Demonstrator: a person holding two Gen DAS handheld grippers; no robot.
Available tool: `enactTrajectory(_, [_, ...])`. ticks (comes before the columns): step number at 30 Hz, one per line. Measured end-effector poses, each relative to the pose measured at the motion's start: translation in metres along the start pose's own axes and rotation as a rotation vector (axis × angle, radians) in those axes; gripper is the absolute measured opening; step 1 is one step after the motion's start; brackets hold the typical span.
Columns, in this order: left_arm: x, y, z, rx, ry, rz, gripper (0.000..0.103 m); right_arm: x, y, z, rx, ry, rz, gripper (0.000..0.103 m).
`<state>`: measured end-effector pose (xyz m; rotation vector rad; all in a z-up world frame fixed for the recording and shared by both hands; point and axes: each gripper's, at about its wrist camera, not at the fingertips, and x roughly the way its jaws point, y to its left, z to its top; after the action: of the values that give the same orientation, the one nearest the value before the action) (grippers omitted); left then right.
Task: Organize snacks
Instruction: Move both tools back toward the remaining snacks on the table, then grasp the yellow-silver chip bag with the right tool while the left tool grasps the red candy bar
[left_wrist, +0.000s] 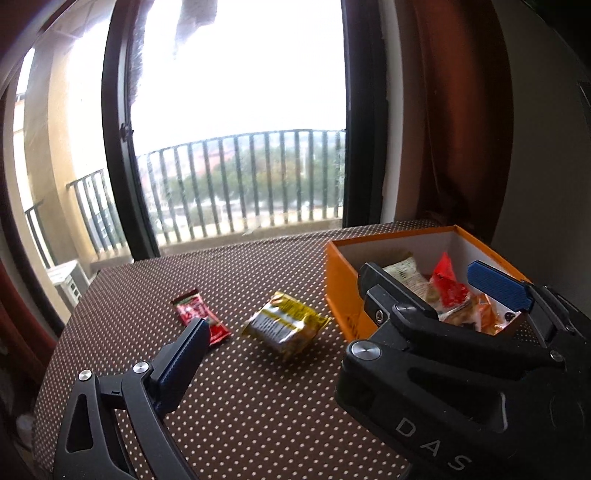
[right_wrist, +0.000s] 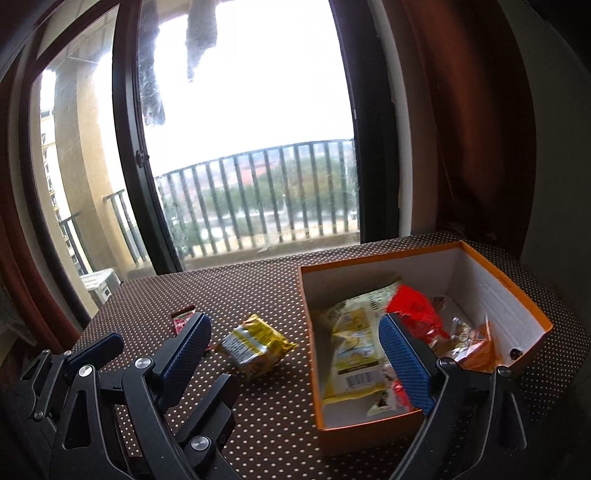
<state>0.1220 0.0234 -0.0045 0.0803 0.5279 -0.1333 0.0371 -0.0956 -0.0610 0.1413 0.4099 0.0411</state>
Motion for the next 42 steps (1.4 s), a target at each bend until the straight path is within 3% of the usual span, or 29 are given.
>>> enactTrajectory(12, [0.014,0.041,-0.031,-0.05,0.01,0.073,0.102,0.026,0.033,-0.024,-0.075,0.032,0.014,0.094])
enactTrajectory(23, [0.038,0.067,-0.046,-0.07,0.06,0.097,0.102,0.062,0.057,-0.041,-0.114,0.088,0.045,0.094])
enactTrajectory(33, [0.064,0.083,-0.051,-0.069,0.104,0.125,0.102,0.097,0.069,-0.052,-0.125,0.158,0.081,0.095])
enactTrajectory(36, [0.072,0.086,-0.05,-0.069,0.111,0.125,0.102,0.105,0.071,-0.051,-0.131,0.151,0.074,0.101])
enactTrajectory(42, [0.091,0.091,-0.042,-0.059,0.144,0.127,0.102,0.125,0.068,-0.047,-0.107,0.179,0.08,0.102])
